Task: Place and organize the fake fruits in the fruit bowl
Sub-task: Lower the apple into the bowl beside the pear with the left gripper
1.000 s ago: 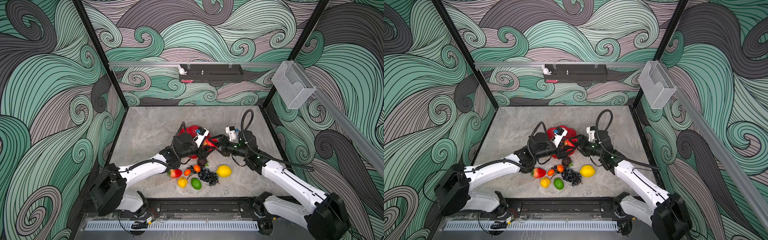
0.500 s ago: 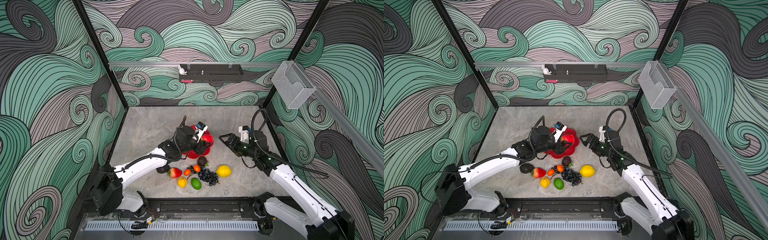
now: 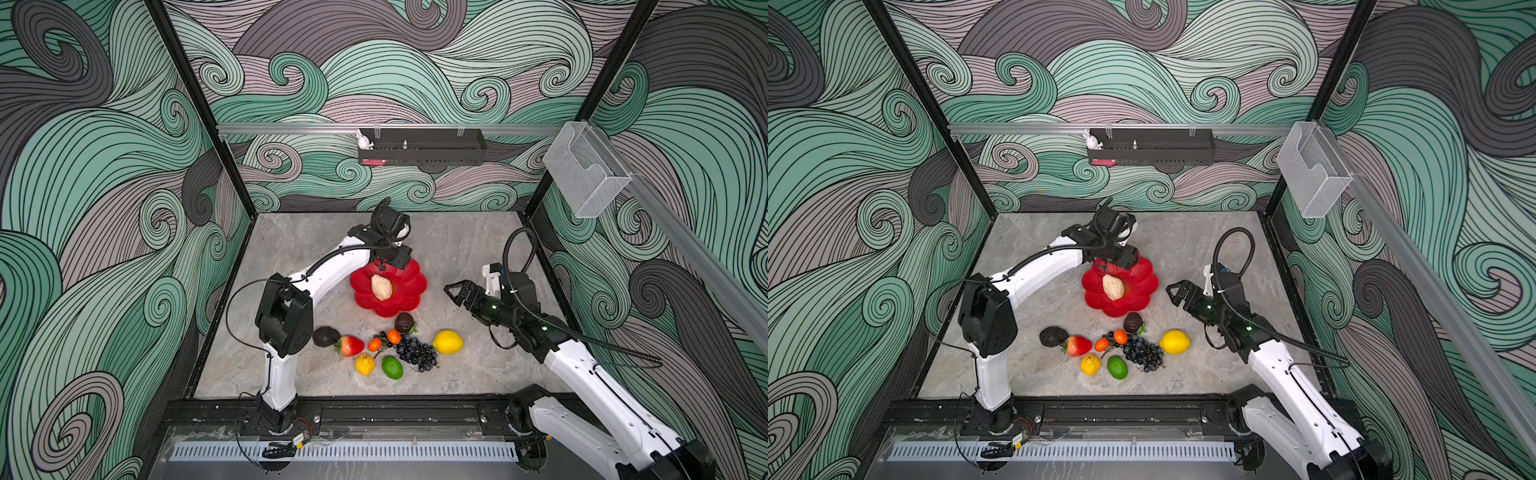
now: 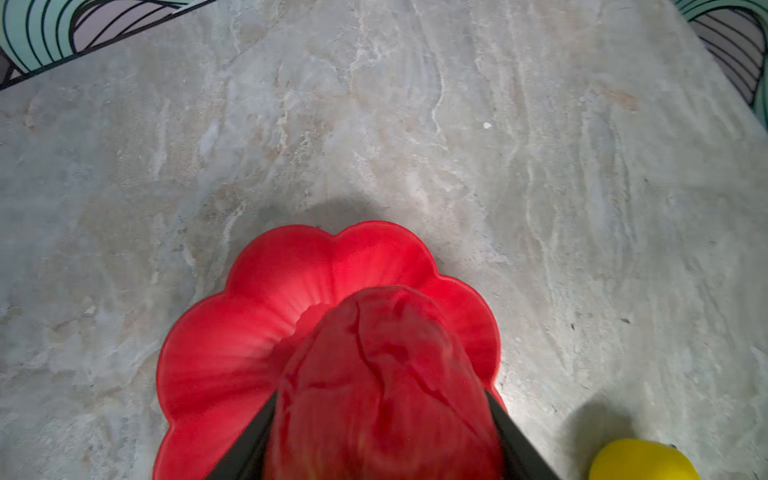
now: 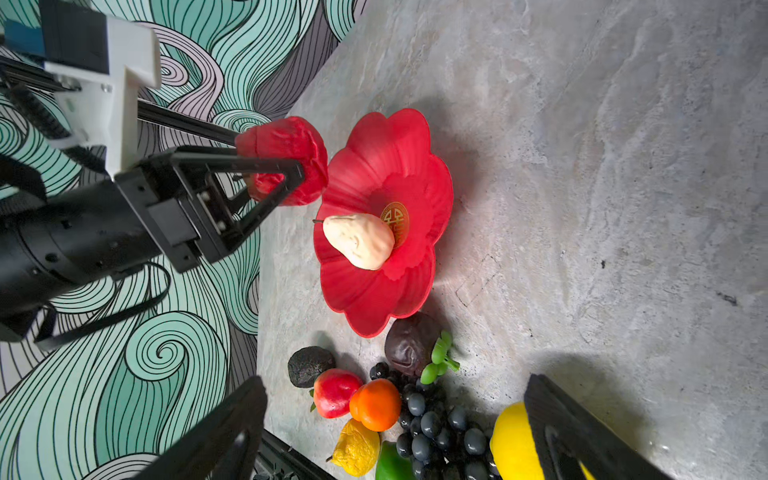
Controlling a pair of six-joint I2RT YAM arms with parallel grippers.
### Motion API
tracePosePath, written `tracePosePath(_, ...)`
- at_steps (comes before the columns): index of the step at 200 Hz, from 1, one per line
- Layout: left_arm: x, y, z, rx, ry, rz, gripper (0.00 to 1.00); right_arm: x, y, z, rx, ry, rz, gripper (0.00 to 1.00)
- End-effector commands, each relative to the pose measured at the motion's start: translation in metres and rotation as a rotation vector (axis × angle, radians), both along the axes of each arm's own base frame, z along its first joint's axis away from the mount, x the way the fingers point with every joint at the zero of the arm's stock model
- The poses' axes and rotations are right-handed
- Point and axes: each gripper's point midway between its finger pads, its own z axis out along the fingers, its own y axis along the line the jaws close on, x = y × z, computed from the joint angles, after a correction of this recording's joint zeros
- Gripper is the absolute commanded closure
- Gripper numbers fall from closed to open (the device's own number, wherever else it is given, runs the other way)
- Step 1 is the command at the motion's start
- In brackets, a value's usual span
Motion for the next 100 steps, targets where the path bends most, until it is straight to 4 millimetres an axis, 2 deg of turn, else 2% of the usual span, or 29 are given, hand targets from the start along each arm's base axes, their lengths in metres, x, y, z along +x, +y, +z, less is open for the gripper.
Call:
tracePosePath(1,-0.008,0.018,-0.017,0.128,0.123,0.021,0.43,-0.003,-0.003,-0.005,-0.023,-0.006,0.004,0.03)
tracePosePath(62,0.008,0.024,-0.051,0.258,0.248,0.066,0.43,-0.009,-0.003,-0.013,-0.039,0.000,0.006,0.03)
tracePosePath(100,0.017,0.028,-0.067,0.282,0.258,0.087,0.43,-0.011,-0.002,-0.017,-0.043,0.006,0.011,0.03)
